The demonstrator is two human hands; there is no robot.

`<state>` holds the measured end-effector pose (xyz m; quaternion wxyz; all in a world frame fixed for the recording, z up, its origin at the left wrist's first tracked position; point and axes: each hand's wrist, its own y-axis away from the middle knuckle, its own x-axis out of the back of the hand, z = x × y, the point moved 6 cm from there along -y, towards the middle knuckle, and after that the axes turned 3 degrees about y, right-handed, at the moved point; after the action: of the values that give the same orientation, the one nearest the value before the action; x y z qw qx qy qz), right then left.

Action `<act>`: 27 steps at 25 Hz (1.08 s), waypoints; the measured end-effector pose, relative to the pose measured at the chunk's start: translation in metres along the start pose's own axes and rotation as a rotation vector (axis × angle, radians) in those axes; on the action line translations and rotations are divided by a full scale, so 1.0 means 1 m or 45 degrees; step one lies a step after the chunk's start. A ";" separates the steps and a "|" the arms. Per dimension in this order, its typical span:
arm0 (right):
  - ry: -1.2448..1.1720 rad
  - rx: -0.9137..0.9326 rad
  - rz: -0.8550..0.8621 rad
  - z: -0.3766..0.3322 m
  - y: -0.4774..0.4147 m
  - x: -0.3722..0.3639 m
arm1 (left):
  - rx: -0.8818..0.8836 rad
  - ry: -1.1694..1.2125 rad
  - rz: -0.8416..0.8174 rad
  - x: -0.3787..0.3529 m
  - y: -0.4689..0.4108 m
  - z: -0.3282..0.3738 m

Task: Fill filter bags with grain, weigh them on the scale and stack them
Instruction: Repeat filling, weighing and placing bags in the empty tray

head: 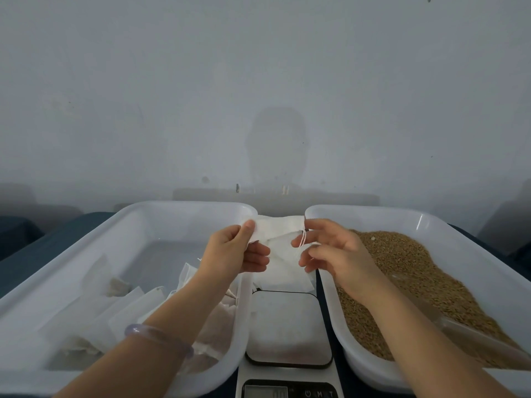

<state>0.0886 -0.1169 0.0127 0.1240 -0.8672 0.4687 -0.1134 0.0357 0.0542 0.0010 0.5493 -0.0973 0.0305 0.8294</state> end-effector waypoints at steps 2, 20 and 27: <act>0.493 0.203 0.227 -0.010 0.002 0.005 | 0.006 -0.008 -0.003 -0.001 0.000 0.000; 0.881 0.316 0.177 -0.015 0.008 -0.007 | -0.670 -1.076 -0.349 -0.022 0.016 0.012; 0.801 0.243 0.353 -0.015 0.006 0.002 | -0.606 -0.951 -0.323 -0.019 0.010 0.008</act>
<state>0.0802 -0.1240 0.0247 0.0682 -0.7024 0.5845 -0.4004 0.0322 0.0341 0.0119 0.5822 0.0819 -0.3729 0.7178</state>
